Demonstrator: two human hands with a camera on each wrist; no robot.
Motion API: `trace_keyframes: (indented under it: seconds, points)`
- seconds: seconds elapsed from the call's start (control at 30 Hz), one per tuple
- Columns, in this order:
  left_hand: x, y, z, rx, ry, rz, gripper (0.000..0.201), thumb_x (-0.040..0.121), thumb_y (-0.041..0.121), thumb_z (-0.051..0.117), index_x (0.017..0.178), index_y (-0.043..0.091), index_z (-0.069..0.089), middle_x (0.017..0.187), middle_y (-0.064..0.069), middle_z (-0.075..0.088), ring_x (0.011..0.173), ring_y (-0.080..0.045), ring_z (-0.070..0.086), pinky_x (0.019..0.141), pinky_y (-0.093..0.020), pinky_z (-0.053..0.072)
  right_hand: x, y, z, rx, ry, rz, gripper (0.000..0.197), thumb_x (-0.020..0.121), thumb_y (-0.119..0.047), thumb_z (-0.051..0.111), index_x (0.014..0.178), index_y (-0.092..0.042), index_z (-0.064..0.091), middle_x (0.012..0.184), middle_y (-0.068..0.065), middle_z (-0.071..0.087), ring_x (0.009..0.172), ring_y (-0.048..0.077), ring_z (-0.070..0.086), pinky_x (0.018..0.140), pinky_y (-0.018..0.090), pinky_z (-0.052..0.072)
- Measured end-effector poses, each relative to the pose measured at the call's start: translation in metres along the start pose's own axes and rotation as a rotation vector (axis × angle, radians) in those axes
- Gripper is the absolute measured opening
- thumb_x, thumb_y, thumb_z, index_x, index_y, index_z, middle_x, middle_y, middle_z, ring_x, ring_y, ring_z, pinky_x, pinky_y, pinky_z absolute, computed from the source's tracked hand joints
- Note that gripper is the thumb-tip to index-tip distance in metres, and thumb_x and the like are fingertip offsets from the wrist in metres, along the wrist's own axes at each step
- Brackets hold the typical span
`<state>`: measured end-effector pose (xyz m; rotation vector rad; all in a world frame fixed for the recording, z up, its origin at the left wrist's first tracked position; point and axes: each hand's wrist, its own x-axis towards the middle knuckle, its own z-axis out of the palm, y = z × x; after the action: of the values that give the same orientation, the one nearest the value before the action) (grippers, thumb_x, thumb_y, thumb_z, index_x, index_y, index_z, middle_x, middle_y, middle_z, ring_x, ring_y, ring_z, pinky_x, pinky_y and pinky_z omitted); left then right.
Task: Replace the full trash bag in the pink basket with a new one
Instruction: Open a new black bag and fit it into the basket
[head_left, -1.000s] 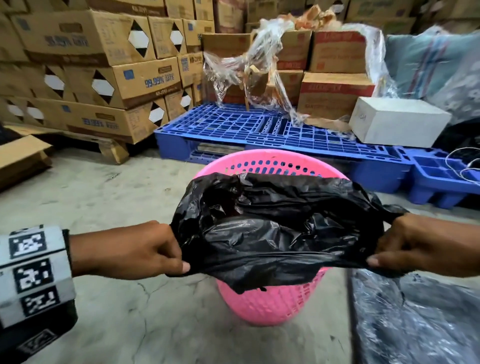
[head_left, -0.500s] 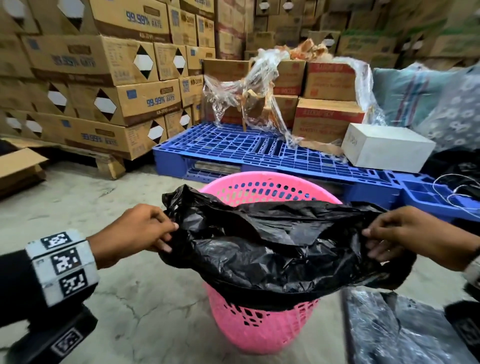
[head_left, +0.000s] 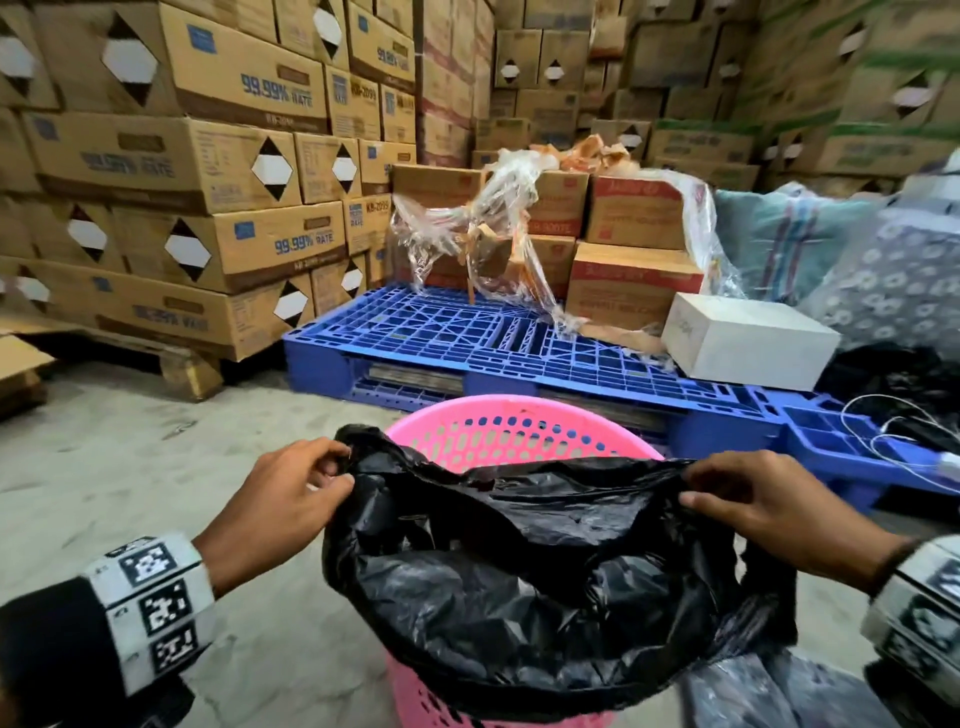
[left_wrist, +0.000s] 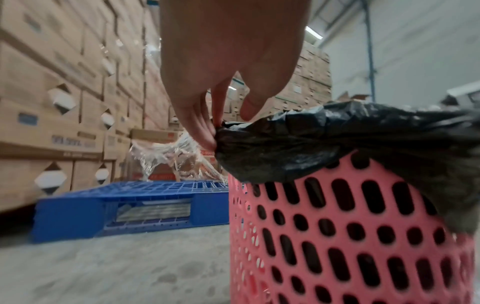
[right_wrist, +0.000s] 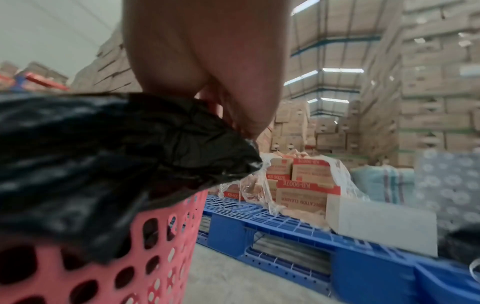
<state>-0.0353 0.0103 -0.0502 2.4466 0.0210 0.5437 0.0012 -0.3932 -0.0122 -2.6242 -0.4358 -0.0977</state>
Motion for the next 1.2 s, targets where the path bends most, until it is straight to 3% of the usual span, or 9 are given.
trace_keyframes:
  seconds: [0.07,0.3,0.4,0.5,0.73,0.9,0.97,1.03,1.2]
  points:
    - [0.005,0.004,0.004,-0.055,-0.115,-0.117,0.025,0.081,0.027,0.067,0.103,0.019,0.061,0.091,-0.002,0.066,0.081,-0.015,0.065,0.074,-0.028,0.047,0.007,0.006,0.006,0.033,-0.027,0.0,0.081,0.046,-0.092,0.043,0.098,-0.035,0.064,0.093,-0.012,0.073,0.083,-0.001,0.068,0.076,0.025,0.056]
    - [0.017,0.006,0.014,-0.33,-0.402,-0.248,0.02,0.069,0.016,0.069,0.089,0.013,0.068,0.076,0.011,0.073,0.085,-0.011,0.068,0.071,-0.018,0.052,0.024,0.01,0.02,0.108,-0.152,-0.052,0.071,0.049,-0.092,0.043,0.112,-0.063,0.031,0.102,-0.058,0.047,0.1,-0.033,0.043,0.082,-0.007,0.034]
    - [0.016,0.006,0.016,-0.423,-0.455,-0.305,0.033,0.061,0.009,0.06,0.094,0.011,0.067,0.077,0.008,0.074,0.083,-0.009,0.068,0.073,-0.019,0.051,0.046,0.014,0.018,0.031,-0.124,-0.017,0.08,0.048,-0.091,0.043,0.117,-0.053,0.045,0.096,-0.026,0.063,0.077,-0.016,0.059,0.071,0.006,0.043]
    - [0.017,0.002,0.019,-0.463,-0.455,-0.325,0.047,0.054,0.01,0.056,0.099,0.012,0.066,0.1,-0.018,0.069,0.089,-0.022,0.066,0.075,-0.029,0.05,0.074,0.013,0.009,0.021,-0.249,0.111,0.048,0.07,-0.053,0.069,0.109,-0.03,0.053,0.07,-0.004,0.067,0.052,0.002,0.058,0.052,0.015,0.043]
    - [0.056,0.001,0.021,-0.29,-0.601,-0.277,0.05,0.055,0.009,0.056,0.105,0.003,0.061,0.084,-0.01,0.062,0.074,-0.016,0.058,0.067,-0.028,0.046,0.089,0.021,0.018,-0.011,-0.34,0.191,0.009,0.08,-0.025,0.068,0.076,-0.033,0.07,0.083,0.015,0.074,0.073,0.036,0.069,0.067,0.045,0.059]
    - [0.068,0.013,-0.001,0.497,-0.399,-0.009,0.061,0.066,0.064,0.056,0.11,0.023,0.057,0.116,-0.003,0.057,0.109,-0.021,0.052,0.092,-0.035,0.045,0.08,0.028,0.016,-0.072,-0.295,0.158,0.023,0.069,-0.057,0.067,0.07,-0.034,0.068,0.047,-0.005,0.061,0.04,0.002,0.051,0.045,0.019,0.046]
    - [0.043,0.029,-0.015,0.458,-0.333,0.248,0.069,0.063,0.075,0.044,0.112,0.028,0.056,0.121,0.004,0.051,0.116,-0.012,0.043,0.098,-0.029,0.038,0.079,0.026,0.011,-0.23,-0.284,0.09,0.049,0.058,-0.071,0.064,0.099,-0.045,0.056,0.068,-0.013,0.06,0.062,0.001,0.057,0.055,0.012,0.042]
    - [0.007,0.049,-0.028,0.242,-0.534,0.485,0.067,0.069,0.075,0.05,0.122,0.034,0.051,0.128,0.015,0.046,0.122,0.003,0.034,0.103,-0.013,0.026,0.076,0.024,0.006,-0.234,-0.312,0.04,0.098,0.046,-0.084,0.057,0.132,-0.04,0.039,0.097,-0.008,0.06,0.088,0.01,0.06,0.076,0.018,0.048]
    - [-0.023,0.041,-0.014,0.449,-0.862,0.772,0.046,0.082,0.06,0.051,0.115,0.029,0.058,0.108,0.008,0.064,0.109,-0.008,0.05,0.107,-0.024,0.015,0.058,0.007,0.005,-0.244,-0.365,-0.021,0.061,0.083,-0.028,0.067,0.137,-0.032,0.039,0.126,0.0,0.056,0.109,0.021,0.057,0.095,0.031,0.044]
